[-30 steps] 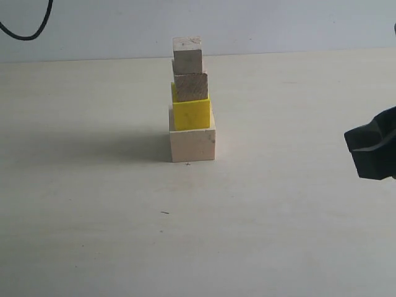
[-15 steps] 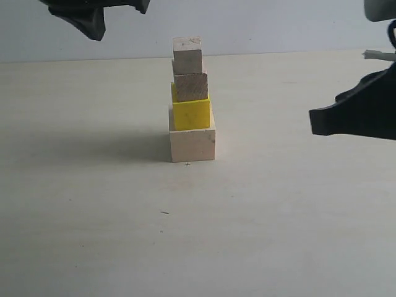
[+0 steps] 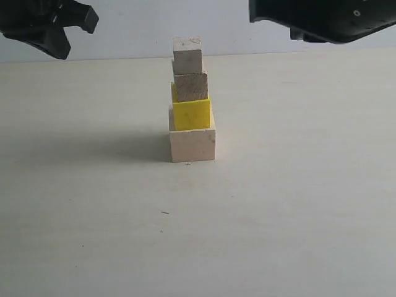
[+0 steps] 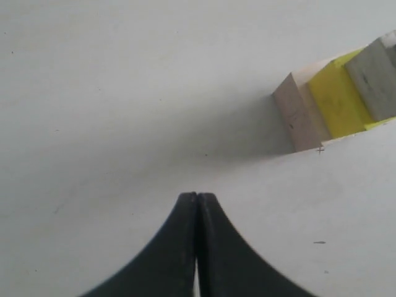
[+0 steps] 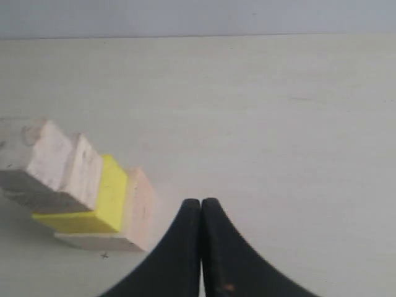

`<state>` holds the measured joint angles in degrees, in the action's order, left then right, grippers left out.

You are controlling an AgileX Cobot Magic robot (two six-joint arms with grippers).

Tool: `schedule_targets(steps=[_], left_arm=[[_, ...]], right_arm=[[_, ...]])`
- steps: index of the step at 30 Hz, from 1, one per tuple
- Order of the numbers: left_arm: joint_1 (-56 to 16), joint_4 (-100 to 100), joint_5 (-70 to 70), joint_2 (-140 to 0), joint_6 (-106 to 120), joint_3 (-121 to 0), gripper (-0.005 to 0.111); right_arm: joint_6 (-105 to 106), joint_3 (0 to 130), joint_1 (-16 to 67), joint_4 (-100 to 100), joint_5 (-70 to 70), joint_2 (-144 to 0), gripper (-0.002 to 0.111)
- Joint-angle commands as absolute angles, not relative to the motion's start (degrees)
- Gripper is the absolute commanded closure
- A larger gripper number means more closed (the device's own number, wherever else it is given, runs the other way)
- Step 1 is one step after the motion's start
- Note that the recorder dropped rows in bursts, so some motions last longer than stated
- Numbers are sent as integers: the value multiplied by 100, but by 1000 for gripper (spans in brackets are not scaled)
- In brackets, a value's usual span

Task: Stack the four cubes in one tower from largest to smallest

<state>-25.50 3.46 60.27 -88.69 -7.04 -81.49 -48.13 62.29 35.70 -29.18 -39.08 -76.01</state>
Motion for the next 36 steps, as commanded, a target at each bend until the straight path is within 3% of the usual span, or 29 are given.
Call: schedule_targets(steps=[1, 5, 11, 25, 36], left_arm=[[-2457, 194, 5606, -8558, -594, -7824, 107], [-2457, -91, 5468, -8470, -270, -7653, 107], [-2457, -1361, 5211, -8470, 869, -7460, 107], [-2457, -1797, 5326, -8449, 1534, -7169, 107], [-2457, -2270, 5400, -8370, 1911, -7169, 107]], right_arm=[[-3845, 6378, 2704, -2070, -3915, -7743, 108], [-1973, 6378, 1832, -71, -3904, -7773, 108], [1586, 6378, 1420, 3653, -4121, -8236, 108], [3488, 6446, 1420, 5596, -3885, -9156, 108], [3599, 7506, 1420, 5659, -4422, -10040, 108]])
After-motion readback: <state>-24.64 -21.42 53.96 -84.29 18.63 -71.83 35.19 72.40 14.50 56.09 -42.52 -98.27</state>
